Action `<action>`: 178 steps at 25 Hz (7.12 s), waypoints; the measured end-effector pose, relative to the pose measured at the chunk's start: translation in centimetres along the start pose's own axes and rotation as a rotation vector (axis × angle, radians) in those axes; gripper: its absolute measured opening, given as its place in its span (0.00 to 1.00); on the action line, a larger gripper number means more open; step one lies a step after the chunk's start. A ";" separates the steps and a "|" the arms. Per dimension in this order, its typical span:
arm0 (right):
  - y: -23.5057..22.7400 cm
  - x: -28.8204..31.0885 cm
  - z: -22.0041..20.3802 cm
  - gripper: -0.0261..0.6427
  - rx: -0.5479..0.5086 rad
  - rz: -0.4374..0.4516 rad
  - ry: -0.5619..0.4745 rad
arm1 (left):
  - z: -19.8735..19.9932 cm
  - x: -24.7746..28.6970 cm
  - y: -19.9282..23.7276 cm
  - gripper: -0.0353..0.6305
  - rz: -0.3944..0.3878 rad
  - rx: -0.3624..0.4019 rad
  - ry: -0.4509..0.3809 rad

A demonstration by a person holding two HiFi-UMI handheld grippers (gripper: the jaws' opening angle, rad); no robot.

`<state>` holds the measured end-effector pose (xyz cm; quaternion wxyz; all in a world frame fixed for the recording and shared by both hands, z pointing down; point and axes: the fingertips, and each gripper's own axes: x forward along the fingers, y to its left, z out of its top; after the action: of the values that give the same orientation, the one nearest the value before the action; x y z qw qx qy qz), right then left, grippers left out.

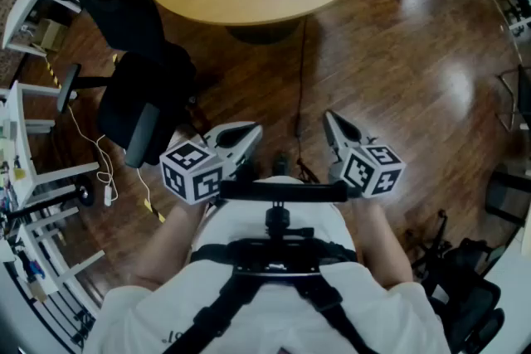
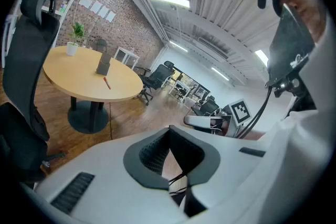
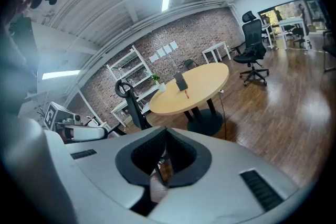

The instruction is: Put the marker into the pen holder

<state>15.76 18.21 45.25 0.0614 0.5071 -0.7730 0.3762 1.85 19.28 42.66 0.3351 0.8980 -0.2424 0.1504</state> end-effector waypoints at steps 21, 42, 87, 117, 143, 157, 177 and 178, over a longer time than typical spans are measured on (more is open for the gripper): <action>-0.5 3.0 1.2 0.03 -0.016 0.046 0.020 | 1.7 1.7 1.3 0.04 0.016 0.024 0.009; -1.9 23.8 15.2 0.03 0.042 -0.094 0.025 | 18.0 6.3 20.7 0.04 -0.138 0.030 0.085; -16.4 55.6 20.5 0.12 -0.363 -0.195 0.810 | 24.0 7.5 31.4 0.04 0.058 -0.162 -0.024; -5.6 51.5 43.9 0.12 -0.424 -0.005 -0.222 | 25.5 8.1 30.7 0.04 0.065 -0.127 0.000; -10.1 55.4 35.8 0.12 -0.517 -0.189 -0.142 | 25.6 9.0 31.2 0.04 0.089 -0.133 0.036; -7.3 52.0 36.7 0.23 -0.534 -0.108 -0.104 | 27.1 10.5 29.7 0.04 0.071 -0.130 0.021; -9.7 37.4 32.8 0.23 -0.423 -0.106 -0.018 | 29.8 14.3 27.9 0.04 0.068 -0.083 -0.067; -9.7 37.0 32.7 0.23 -0.415 -0.103 -0.014 | 29.9 14.5 27.8 0.04 0.068 -0.079 -0.069</action>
<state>15.55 -32.12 44.71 0.1782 0.5251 -0.8073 0.2018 2.27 -24.04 41.80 0.3565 0.8800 -0.2897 0.1207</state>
